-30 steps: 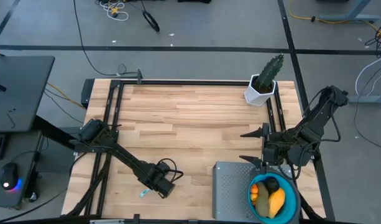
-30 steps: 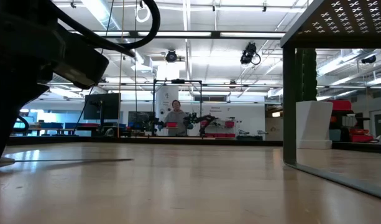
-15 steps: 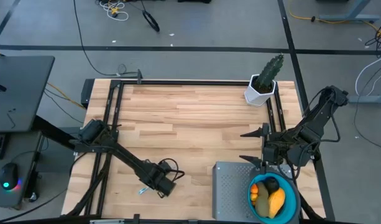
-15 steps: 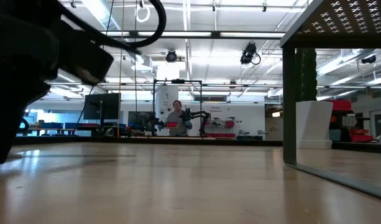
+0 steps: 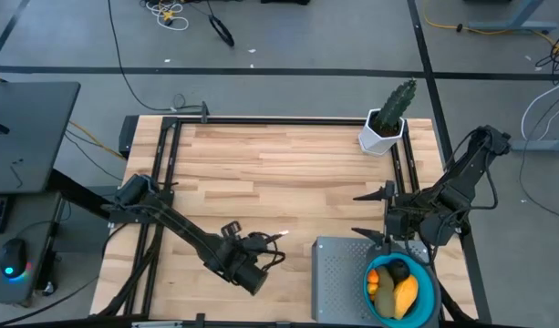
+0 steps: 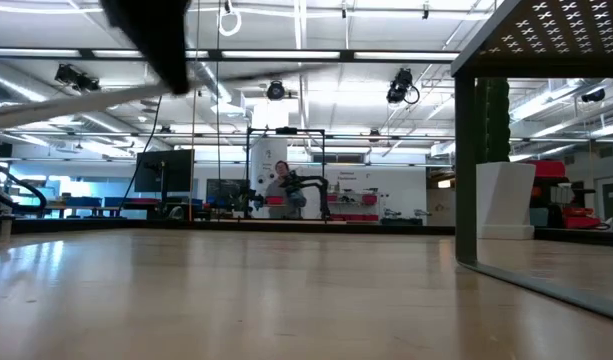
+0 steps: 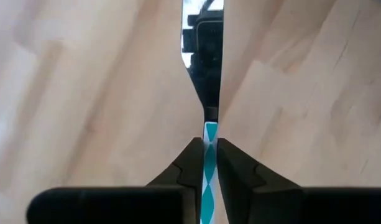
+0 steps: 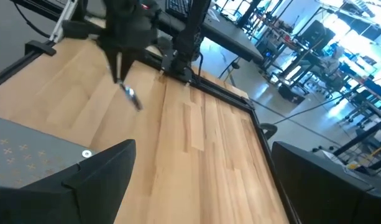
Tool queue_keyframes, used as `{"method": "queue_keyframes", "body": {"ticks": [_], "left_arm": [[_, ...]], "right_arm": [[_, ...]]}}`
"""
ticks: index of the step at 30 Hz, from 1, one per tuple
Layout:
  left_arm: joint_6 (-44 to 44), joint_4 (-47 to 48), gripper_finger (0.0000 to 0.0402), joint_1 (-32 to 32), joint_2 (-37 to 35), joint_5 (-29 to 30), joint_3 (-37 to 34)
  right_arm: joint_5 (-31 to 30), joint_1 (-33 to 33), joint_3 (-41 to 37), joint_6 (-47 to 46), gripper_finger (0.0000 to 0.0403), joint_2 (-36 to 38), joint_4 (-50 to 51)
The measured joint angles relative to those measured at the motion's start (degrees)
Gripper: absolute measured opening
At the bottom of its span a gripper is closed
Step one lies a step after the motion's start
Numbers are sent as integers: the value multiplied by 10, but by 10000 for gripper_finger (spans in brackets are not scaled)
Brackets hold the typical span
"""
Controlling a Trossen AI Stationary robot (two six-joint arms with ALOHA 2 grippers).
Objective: Pick & Place Fruit
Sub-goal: Put the white patterned table knife on the shelf
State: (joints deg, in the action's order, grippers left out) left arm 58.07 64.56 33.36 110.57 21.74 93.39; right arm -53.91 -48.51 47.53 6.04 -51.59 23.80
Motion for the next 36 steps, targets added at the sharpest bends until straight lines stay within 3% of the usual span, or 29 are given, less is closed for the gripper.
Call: {"method": "queue_keyframes", "body": {"ticks": [5,9,18,26,31,36], "left_arm": [[-67,30,29,0,0,73,51],[-170,28,33,0,-1,124,71],[-432,-88,33,-23,-1,224,73],[-909,-218,41,-51,-1,186,73],[-1025,-311,35,-68,-1,199,74],[-1159,-379,29,-80,0,97,74]], "right_arm": [[0,-17,0,-11,387,0,-10],[0,-46,0,0,387,5,-55],[0,-66,0,9,387,13,-80],[0,-67,0,26,387,13,-86],[0,-66,0,26,387,13,-82],[0,-66,0,30,387,13,-82]]}}
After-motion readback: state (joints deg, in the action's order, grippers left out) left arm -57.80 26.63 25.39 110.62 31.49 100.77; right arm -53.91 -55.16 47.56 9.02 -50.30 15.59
